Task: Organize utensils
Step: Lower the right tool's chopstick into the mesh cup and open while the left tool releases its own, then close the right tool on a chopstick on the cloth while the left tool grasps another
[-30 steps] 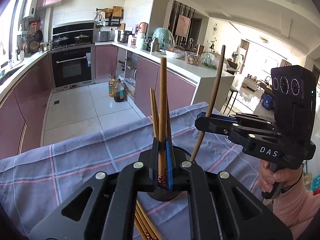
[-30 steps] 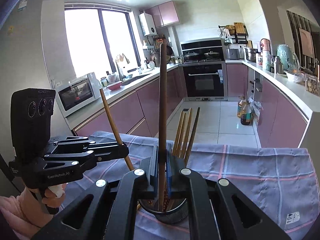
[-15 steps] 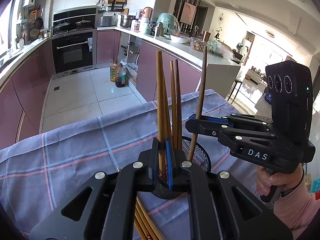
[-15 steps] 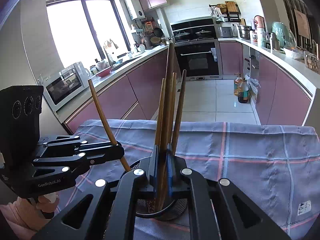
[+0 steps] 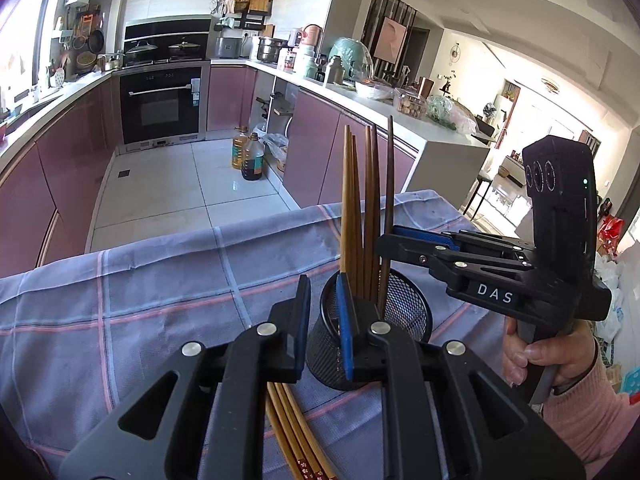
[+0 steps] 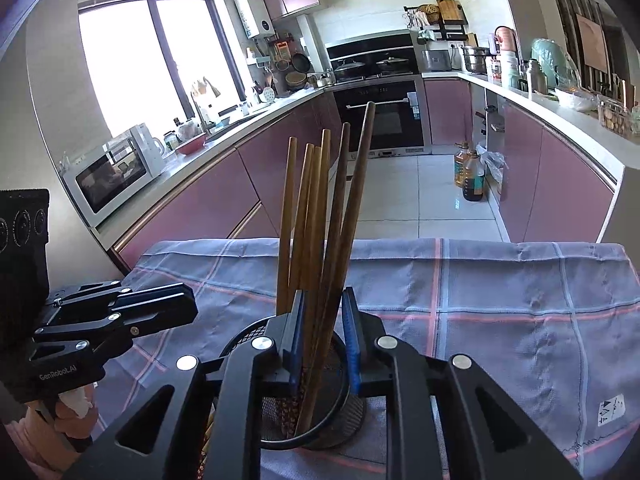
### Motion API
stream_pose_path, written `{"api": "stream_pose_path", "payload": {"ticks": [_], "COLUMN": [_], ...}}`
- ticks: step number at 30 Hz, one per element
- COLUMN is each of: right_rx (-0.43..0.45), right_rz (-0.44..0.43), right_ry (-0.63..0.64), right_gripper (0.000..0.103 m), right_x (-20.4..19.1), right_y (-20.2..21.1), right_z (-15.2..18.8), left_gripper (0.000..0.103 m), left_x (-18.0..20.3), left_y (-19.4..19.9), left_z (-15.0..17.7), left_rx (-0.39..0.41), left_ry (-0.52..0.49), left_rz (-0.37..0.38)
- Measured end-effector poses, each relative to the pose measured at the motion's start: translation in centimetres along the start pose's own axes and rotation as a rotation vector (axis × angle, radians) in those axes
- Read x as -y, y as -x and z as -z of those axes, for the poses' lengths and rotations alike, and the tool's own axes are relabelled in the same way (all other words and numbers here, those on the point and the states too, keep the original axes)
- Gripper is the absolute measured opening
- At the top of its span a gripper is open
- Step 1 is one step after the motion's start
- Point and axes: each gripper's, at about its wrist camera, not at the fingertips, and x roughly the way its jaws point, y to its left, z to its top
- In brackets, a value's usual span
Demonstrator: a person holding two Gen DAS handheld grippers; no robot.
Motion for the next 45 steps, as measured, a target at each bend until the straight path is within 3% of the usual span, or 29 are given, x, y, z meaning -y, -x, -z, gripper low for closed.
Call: {"api": "stream_pose_path", "payload": {"ticks": [5,10,16,22,38,45], "right_rx": [0.059,0.083,-0.025,-0.176,-0.252,-0.257], "right_rz": [-0.021,-0.107,-0.193,-0.201,-0.144,-0.114], "right_ry": [0.031,0.087,0.118,0.079,0.047,0.088], "right_gripper": [0.021,0.027,0.03,0.03,0.03,0.03], "right_x": [-1.0,-2.9,-5.6,-6.7,-7.9,-9.1], "right_y": [2.5,5.1,3.9,-0.7,-3.7,-4.4], "right_z": [0.9,2.9,6.3,9.7,12.3,12.3], "left_gripper": [0.026,0.03,0.03,0.03,0.033,0.023], "left_x": [-0.9,-2.2,-3.3,-3.2,-2.5,-3.4], "left_y": [1.6,2.0,0.6,-0.8,-1.1,-1.3], "left_z": [2.3,5.9,10.6,14.1,14.9,14.8], "left_rx": [0.015,-0.041,-0.16,-0.232,-0.229,-0.226], "left_ry": [-0.016,-0.018,-0.011,-0.012,-0.032,0.004], "left_rz": [-0.031,-0.064,-0.077,-0.096,-0.144,-0.144]}}
